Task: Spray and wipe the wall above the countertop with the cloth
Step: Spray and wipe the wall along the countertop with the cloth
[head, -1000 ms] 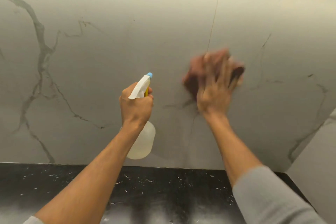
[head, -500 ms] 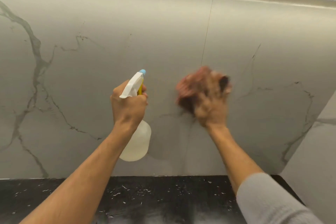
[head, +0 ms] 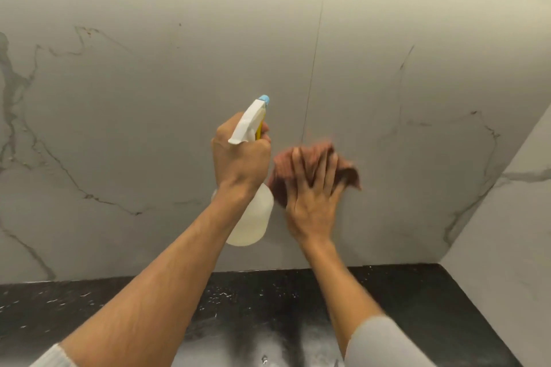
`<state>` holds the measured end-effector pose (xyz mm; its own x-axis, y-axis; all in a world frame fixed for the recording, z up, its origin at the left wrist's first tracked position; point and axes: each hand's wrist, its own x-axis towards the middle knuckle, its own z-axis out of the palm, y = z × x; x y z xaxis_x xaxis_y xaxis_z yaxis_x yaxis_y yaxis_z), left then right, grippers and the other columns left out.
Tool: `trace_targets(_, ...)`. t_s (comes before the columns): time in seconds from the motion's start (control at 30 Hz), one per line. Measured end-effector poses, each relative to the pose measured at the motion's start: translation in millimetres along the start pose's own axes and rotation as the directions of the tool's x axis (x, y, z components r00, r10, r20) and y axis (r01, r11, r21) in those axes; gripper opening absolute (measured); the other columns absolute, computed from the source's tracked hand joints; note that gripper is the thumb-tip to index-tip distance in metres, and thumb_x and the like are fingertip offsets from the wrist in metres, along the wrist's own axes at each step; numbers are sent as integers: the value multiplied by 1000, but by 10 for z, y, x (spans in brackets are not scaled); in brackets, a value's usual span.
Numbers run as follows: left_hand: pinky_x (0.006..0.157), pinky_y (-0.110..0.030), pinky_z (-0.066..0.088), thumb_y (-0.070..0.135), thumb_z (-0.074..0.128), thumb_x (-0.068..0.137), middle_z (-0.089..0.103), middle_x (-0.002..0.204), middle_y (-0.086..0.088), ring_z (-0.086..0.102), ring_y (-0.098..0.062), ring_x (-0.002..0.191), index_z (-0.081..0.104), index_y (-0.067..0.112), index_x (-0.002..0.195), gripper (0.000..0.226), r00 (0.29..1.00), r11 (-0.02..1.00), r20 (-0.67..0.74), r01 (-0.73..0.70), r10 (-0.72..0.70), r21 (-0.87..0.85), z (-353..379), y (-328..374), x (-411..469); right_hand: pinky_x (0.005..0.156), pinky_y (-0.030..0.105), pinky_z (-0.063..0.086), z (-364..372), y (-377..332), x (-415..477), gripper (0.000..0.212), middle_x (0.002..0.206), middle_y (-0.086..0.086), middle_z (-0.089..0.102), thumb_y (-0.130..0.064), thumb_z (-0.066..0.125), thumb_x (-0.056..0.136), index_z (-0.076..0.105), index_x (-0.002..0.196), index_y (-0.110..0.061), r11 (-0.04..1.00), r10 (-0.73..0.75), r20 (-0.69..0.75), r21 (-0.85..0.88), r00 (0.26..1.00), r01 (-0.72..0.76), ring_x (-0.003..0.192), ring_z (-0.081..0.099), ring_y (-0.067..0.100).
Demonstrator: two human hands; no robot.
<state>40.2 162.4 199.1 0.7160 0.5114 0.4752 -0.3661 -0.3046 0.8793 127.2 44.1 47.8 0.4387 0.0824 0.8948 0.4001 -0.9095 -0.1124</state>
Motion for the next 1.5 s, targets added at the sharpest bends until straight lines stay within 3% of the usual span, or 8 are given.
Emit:
trace_targets(0.13,65,-57,55,-3,54,74,68,80,-20,66,-42,76,66,4,81,15,997,997,34,72,-72,1,194,-212,-186,108,73,26,-145,399,-165,71,161,21,20,-48,34,98,-7,156,-39,990,-102,120,-82,987,113,149,17,38)
trace_targets(0.33,64,-58,54,-4,55,77,67,81,-20,65,-43,76,64,3,82,12,993,994,43,106,-106,-15,391,-274,-294,115,62,20,-592,647,1620,53,155,25,31,-47,36,103,45,148,-21,906,421,-354,122,835,-405,145,28,42)
trace_targets(0.6,65,-53,55,-7,56,74,69,82,-20,67,-42,79,67,2,82,17,993,994,61,103,-101,-30,538,-198,-302,116,65,-1,-435,1160,476,44,155,21,34,-35,41,105,41,148,-30,898,-400,83,-162,913,409,153,0,29)
trace_targets(0.8,45,-29,46,-12,54,71,65,70,-8,63,-25,61,67,5,79,22,981,986,121,160,-153,-51,459,-350,-510,110,71,20,-798,1594,1156,47,152,28,34,-40,47,102,46,146,-23,994,-64,-126,-100,990,52,143,28,44)
trace_targets(0.93,43,-28,45,-12,54,73,65,67,-5,63,-19,59,68,7,79,25,974,978,120,201,-194,-53,445,-447,-621,113,64,25,-906,1223,2327,46,147,26,45,-43,43,101,59,138,-21,963,223,-471,-28,854,-267,139,39,44)
trace_targets(1.23,47,-31,48,-17,53,74,68,65,-5,65,-14,59,69,10,80,33,956,964,124,266,-265,6,386,-712,-949,116,65,-6,-53,1427,67,58,165,10,3,-41,45,105,18,156,-38,883,-463,-4,-84,886,461,153,-3,29)
trace_targets(1.37,48,-33,49,-17,53,75,68,71,-11,66,-14,60,69,10,81,32,955,963,124,267,-270,40,195,-794,-1081,115,52,17,190,1834,-1062,68,165,4,9,-17,70,80,40,140,-27,602,-750,336,-10,570,798,153,2,24)
trace_targets(1.5,47,-31,51,-18,52,76,68,72,-7,67,-11,61,69,14,81,36,957,960,87,273,-277,55,-6,-813,-1149,123,42,-7,159,1895,-1135,61,166,-3,10,-9,38,79,46,137,-26,422,-837,392,15,383,906,152,7,16)
